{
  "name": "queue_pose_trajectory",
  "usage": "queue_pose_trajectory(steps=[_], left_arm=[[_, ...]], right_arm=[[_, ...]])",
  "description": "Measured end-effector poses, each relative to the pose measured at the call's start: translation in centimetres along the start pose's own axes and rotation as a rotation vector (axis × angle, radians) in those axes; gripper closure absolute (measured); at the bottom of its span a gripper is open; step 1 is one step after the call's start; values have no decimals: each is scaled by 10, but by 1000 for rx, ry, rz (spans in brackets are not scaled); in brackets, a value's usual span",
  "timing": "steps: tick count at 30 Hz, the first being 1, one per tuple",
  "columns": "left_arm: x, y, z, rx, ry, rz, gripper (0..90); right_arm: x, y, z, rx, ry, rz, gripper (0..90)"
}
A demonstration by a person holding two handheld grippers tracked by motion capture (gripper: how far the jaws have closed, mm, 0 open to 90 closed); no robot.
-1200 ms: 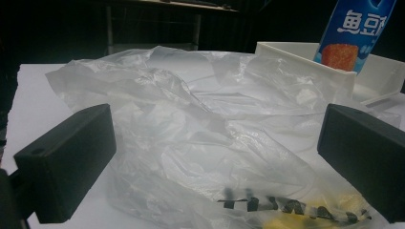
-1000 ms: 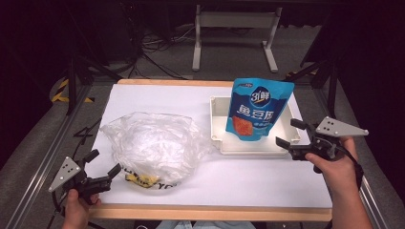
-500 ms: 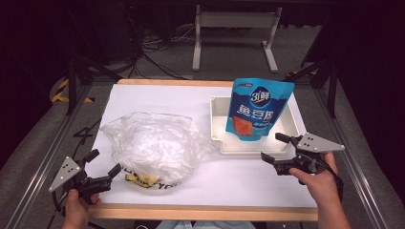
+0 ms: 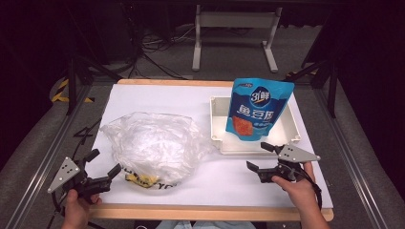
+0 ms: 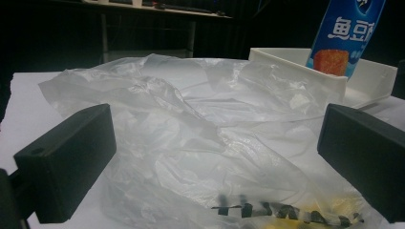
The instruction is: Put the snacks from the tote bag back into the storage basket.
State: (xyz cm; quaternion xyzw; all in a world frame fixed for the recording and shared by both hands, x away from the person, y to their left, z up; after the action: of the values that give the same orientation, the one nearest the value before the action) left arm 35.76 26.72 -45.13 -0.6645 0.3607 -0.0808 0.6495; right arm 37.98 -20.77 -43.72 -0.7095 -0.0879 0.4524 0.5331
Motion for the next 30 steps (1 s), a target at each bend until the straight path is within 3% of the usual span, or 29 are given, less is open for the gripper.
queue_pose_trajectory(steps=[8,12,30], left_arm=[[1,0,-2,11,12,5,2],[4,2,-2,6,17,20,2],[8,3,-1,14,-14,26,2]], right_arm=[[13,13,-1,-4,14,40,131],[21,19,-4,33,27,70,131],[22,21,-7,46,55,54,129]])
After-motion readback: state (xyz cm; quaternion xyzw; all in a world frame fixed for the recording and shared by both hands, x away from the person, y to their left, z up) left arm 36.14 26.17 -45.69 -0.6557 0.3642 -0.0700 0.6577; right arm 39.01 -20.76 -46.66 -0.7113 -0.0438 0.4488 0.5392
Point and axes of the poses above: each handheld gripper's, and its own axes: x roughly forward along the jaws, y roughly out of its underside, z roughly to its left, the point moved 8 cm from there along x, roughly forward along the jaws, and after that the axes turned 13 degrees about z, right-handed, at the moved point
